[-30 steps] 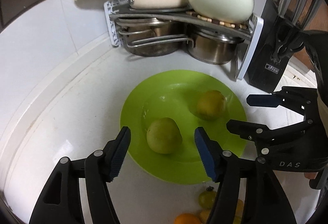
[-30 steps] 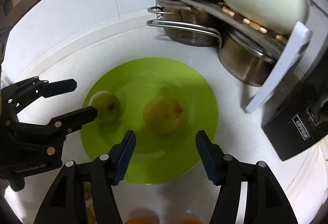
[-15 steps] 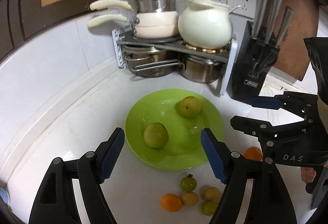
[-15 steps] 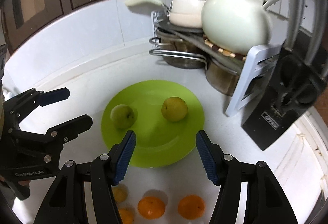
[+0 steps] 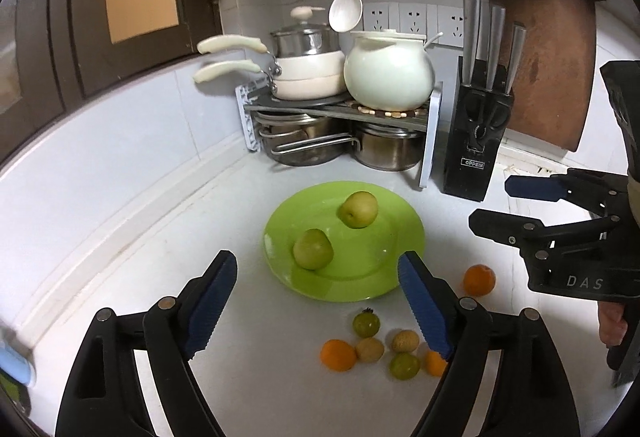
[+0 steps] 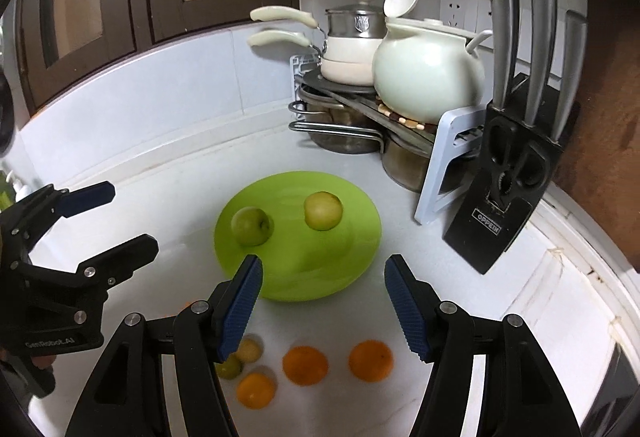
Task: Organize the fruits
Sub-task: 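Withdraw both open tools from the plate toward the oranges, then grasp an orange with the left tool while the right tool grasps another orange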
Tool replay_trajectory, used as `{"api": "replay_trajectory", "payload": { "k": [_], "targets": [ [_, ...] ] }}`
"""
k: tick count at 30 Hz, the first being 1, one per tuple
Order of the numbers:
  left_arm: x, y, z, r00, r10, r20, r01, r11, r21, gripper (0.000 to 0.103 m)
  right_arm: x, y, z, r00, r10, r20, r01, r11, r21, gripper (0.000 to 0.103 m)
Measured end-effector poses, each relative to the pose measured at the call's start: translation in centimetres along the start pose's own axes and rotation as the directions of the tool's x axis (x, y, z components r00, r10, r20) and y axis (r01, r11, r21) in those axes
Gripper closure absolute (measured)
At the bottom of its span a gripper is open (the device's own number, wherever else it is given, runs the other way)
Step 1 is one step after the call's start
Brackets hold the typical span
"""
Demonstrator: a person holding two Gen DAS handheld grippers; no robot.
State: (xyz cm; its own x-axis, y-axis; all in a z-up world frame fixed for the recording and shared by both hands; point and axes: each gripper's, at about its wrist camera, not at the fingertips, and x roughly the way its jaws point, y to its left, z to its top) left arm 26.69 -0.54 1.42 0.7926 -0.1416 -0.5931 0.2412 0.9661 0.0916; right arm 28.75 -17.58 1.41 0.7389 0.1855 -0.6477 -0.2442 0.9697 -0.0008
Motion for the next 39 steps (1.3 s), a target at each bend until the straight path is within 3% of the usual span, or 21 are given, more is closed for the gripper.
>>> {"api": "replay_trajectory", "payload": {
  "k": [10,18,27,39],
  "targets": [
    [-2.4,0.9,-2.4,1.0,-0.005,0.016,0.005,1.0,0.005,0.019,-2.3,2.7,-2.0,1.0,-0.001,0.01,0.001,1.0,0.005,0.039],
    [-2.4,1.3,-4.4,1.0,-0.008,0.014,0.007,0.997,0.076,0.019,-2.3,4.2,-4.6,0.999,-0.036,-0.002,0.036,0.998,0.044,0.039],
    [-0.7,1.2,-6.7,0.999,-0.047,-0.015,0.049,0.98,0.19,0.019,-0.9,5.4,-7.3,0.995,-0.068,-0.08,0.072,0.996,0.046,0.039],
    [3.9,0.7,-9.0,0.988,-0.106,-0.108,0.131,0.957,0.26,0.019,2.0,6.1,-9.5,0.978,-0.082,-0.192,0.091,0.995,0.039,0.039]
  ]
}}
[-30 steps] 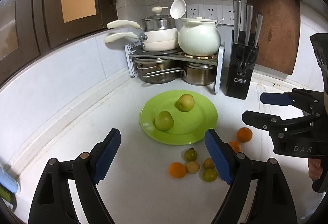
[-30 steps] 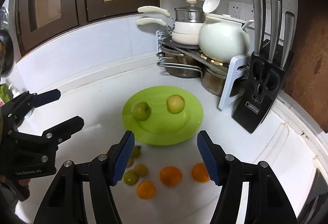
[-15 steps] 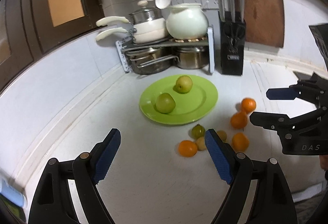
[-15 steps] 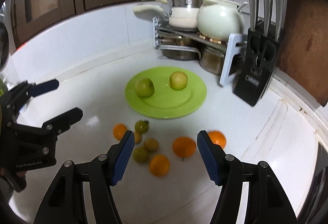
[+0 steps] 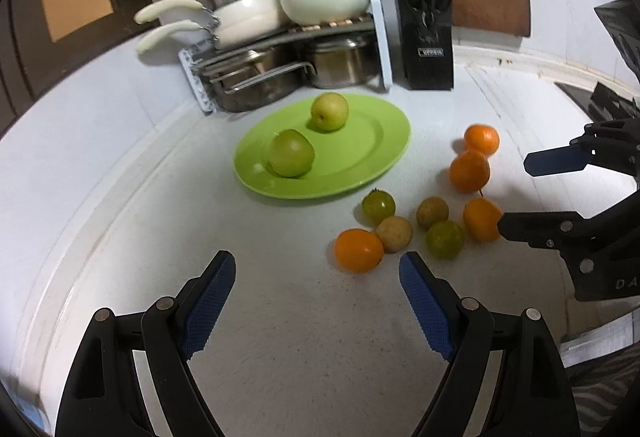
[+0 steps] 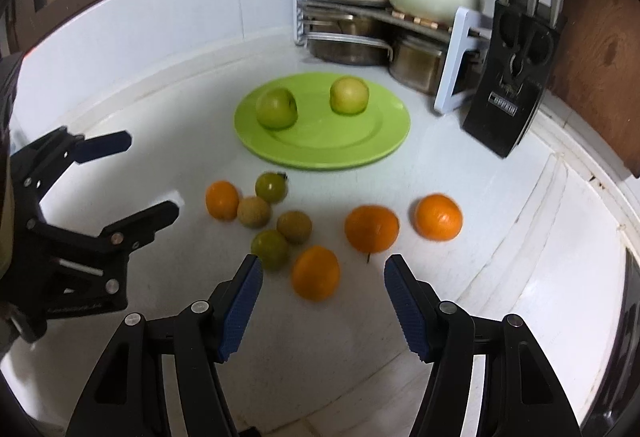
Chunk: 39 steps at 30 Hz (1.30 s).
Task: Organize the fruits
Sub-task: 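Grasp an orange with the left tool while the right tool grasps another orange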
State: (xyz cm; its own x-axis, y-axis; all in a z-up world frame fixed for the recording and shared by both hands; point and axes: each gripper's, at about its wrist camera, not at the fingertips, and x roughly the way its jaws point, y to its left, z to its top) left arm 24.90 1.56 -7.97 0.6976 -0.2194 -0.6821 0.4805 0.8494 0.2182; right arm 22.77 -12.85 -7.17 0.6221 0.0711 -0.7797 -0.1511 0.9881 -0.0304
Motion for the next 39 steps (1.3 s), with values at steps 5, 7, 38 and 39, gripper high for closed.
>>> {"api": "replay_trajectory", "payload": {
  "k": [5,7,38,39],
  "targets": [
    [1.7,-0.4,-0.1,0.999,-0.036,-0.017,0.036,0.999,0.04,0.019,1.2,0.0,-0.5,0.999,-0.001,-0.044,0.001,1.0,0.007,0.039],
    [2.3,-0.4,0.0,0.999,-0.049,-0.022,0.05,0.998,0.047,0.019,1.6,-0.1,-0.6,0.998,-0.003,-0.055,0.003,1.0,0.009,0.039],
    [5.6,-0.9,0.6,0.983,-0.163,-0.08,0.163,0.987,0.003,0.066,4.2,-1.1,0.3,0.993,0.084,-0.077,-0.081,0.996,0.047,0.059],
    [5.6,-1.0,0.5,0.984,-0.161,-0.081,0.161,0.987,0.001,0.067,4.3,-1.1,0.3,0.993,0.087,-0.077,-0.084,0.995,0.047,0.06]
  ]
}}
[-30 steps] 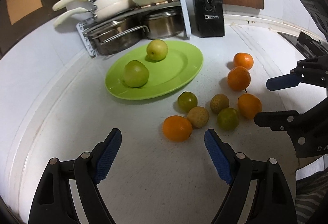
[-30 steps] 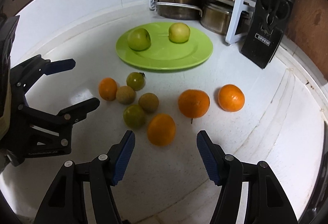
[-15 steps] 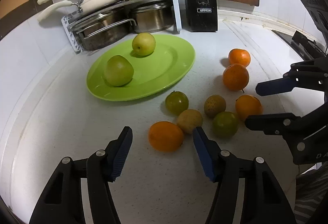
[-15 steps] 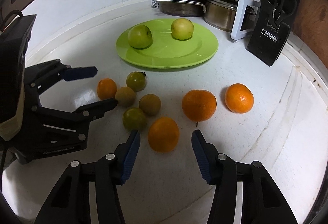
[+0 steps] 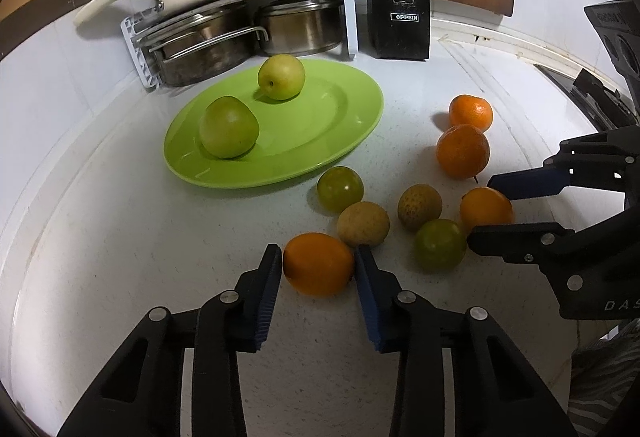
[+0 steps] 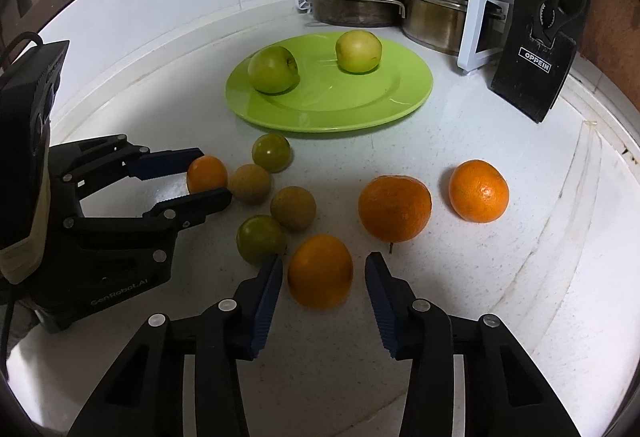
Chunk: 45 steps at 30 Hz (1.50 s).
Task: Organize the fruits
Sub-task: 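Grasp an orange with the left tool while the right tool grasps another orange, then carry both held oranges over the green plate with both tools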
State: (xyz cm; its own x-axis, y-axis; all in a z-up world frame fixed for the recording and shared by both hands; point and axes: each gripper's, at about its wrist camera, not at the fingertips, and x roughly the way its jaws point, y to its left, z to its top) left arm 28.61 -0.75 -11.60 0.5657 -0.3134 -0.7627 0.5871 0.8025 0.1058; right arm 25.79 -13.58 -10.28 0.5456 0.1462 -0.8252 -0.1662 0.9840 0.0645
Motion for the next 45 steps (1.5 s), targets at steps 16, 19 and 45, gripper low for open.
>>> {"api": "replay_trajectory", "payload": {
  "k": [16,19,45],
  "targets": [
    [-1.4,-0.2,-0.1,1.0,0.029,0.01,-0.029,0.998,-0.047,0.067,-0.6,-0.2,-0.3,1.0,0.008,0.013,-0.008,1.0,0.004,0.069],
    [-2.1,-0.3,-0.1,0.999,0.031,0.018,-0.03,0.998,-0.058,0.067,-1.0,-0.2,-0.3,1.0,0.012,0.026,-0.012,1.0,0.002,0.069],
    [-8.3,-1.9,2.8,0.984,0.135,0.113,-0.113,0.978,-0.175,0.067,-7.0,-0.2,1.4,0.975,0.084,0.204,-0.074,0.996,-0.058,0.069]
  ]
}}
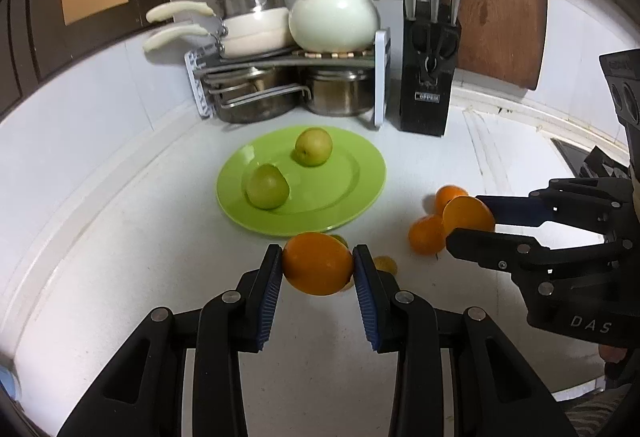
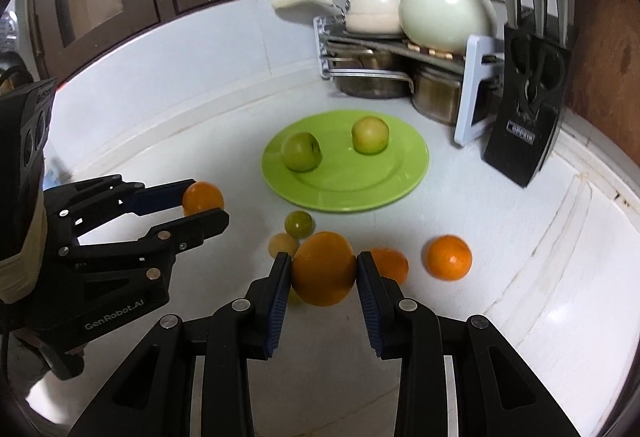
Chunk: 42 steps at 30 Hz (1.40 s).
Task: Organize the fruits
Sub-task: 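Carry both held oranges over the green plate with both tools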
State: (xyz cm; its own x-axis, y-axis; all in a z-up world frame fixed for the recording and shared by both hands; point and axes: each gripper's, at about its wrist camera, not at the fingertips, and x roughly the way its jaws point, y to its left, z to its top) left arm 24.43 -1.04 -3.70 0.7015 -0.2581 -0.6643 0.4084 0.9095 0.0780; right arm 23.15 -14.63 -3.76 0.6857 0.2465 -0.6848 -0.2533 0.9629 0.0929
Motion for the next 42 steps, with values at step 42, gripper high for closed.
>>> {"api": "replay_trajectory", "payload": {
  "k": [42],
  "targets": [
    [3.9,2.5,9.7,0.997,0.055,0.047,-0.05,0.995,-0.086,0.067,4.5,-5.0,10.6,0.995,0.085,0.047,-0.08,0.992,-0.095,0.069]
  ]
}}
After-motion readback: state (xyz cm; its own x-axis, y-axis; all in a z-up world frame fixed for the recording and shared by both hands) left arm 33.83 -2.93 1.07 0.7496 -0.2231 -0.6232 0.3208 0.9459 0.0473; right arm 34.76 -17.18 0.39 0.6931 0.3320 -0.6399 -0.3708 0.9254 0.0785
